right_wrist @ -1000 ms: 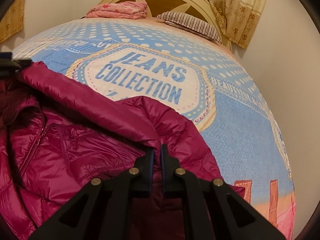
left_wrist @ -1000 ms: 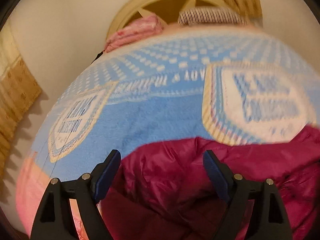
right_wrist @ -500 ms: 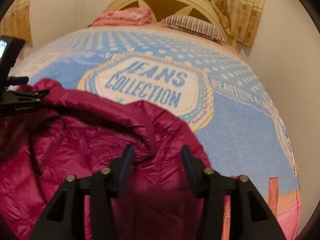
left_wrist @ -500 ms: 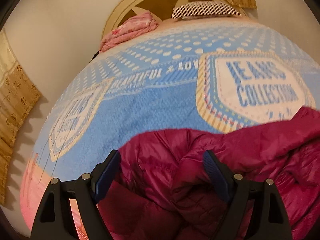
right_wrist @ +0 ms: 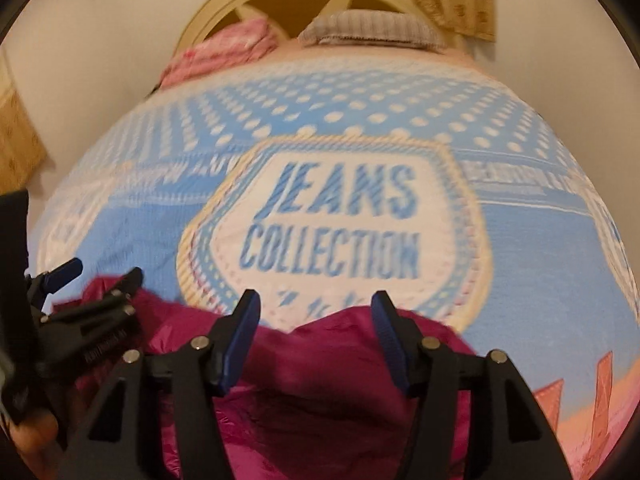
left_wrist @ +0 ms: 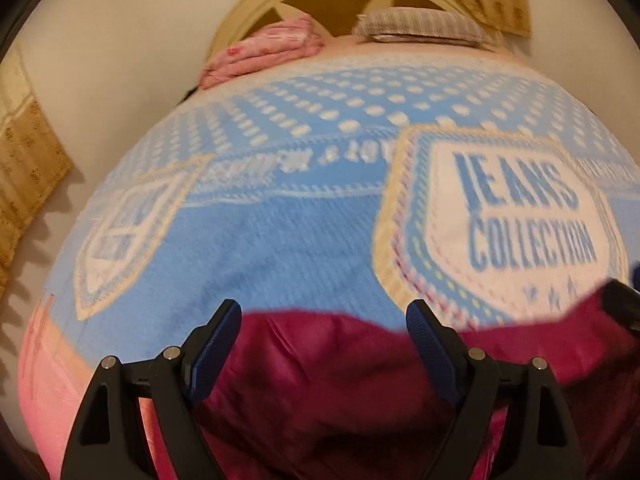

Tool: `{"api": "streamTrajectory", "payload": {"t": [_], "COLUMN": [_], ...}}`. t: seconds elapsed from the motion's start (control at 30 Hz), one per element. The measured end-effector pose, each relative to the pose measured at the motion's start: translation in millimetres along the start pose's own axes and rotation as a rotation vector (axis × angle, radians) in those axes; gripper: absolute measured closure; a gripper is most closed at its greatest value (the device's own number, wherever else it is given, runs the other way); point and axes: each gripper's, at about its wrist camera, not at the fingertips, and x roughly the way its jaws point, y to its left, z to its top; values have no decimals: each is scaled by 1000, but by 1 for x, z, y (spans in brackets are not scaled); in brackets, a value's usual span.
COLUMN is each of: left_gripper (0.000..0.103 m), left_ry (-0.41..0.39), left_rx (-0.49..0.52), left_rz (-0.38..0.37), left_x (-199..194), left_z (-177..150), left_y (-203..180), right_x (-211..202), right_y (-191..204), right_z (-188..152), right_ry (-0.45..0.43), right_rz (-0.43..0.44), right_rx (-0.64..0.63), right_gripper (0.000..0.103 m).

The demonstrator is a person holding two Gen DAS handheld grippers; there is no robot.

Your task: Fold large clothes

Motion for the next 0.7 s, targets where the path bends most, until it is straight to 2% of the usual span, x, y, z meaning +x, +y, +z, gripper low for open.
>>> {"api": "streamTrajectory", "payload": {"t": [0.13, 0.3, 0.7], "left_gripper": [18, 18, 10], "left_ry": [15, 11, -24], "left_rx": [41, 27, 28], "left_rz": [3, 0, 4], "left_x": [5, 8, 20], "left_z": [-30, -41, -54], "left_y": [-6, -7, -9], "right_x": [14, 15, 27], "right_y": [11, 3, 7], "right_z": [-30, -57, -76], "right_ry": [47, 50, -14], "right_rz": [-19, -23, -80], "right_rx": [-74, -80, -102], "right_gripper": [43, 43, 43]}}
